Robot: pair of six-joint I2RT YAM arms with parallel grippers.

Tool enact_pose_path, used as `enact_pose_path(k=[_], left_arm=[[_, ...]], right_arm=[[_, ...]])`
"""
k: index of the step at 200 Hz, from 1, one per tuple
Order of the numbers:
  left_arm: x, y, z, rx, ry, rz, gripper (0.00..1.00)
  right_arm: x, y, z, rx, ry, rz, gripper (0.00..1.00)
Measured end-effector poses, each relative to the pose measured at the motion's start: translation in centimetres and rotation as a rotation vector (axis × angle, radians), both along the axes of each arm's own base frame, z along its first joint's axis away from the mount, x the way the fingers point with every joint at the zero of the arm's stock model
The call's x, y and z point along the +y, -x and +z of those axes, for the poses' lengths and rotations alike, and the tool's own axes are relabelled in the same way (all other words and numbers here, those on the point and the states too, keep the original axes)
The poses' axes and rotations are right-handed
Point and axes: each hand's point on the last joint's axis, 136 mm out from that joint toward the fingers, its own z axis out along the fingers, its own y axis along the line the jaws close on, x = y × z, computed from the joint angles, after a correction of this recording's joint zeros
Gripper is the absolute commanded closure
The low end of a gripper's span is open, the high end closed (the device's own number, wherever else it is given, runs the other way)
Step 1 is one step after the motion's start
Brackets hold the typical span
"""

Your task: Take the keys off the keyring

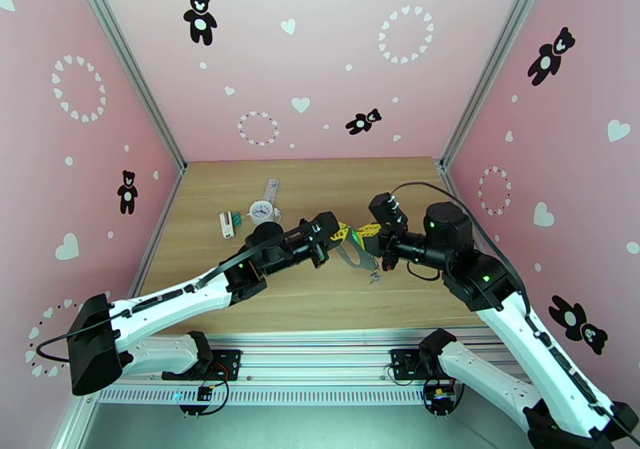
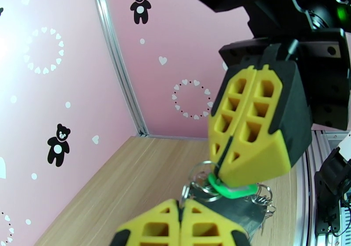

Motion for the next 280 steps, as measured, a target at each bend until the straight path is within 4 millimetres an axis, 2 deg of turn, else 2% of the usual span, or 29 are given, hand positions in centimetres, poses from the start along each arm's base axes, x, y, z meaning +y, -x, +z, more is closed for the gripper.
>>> enact_pose_path(k=[26,67,112,140,153,199,230,280], left_arm=[[0.1,-0.3,-0.1,0.004,-0.006,0.015,1.0],[1.1,-2.3,0.4,0.007,0.003,0.112,1.0],[1.1,-2.4,0.4,-0.003,-0.004,0.118,1.0],[1.1,-2.4,0.5,-0.012,-0.015,0.117,1.0],[1.1,-2.4,0.4,-0.015,-0.02,0.118,1.0],[0.9,-2.7,0.5,-0.02,-0.027,0.124,1.0],[0.9,-2.7,0.7,-0.021,-0.024,0.126,1.0],[0.9,-2.7,1.5,-0.03,-0.01,0.126,1.0]], right_arm=[[0.2,0.0,-0.1,-0.044,0.029,0.006,1.0],[0.3,1.0,-0.3,-0.073,0.057,0.04,1.0],[-0.5,-0.2,-0.5,-0.073,0.073,-0.042,1.0],[-1.3,-1.3,0.4,-0.013,0.028,-0.109,0.91],[-1.2,-1.8,1.5,0.016,-0.015,-0.127,0.81],[-0.1,-2.8,3.2,0.188,-0.132,-0.15,0.71],[0.4,-3.8,3.0,0.294,-0.165,-0.184,0.69],[0.5,-4.2,2.2,0.395,-0.176,-0.226,0.69]])
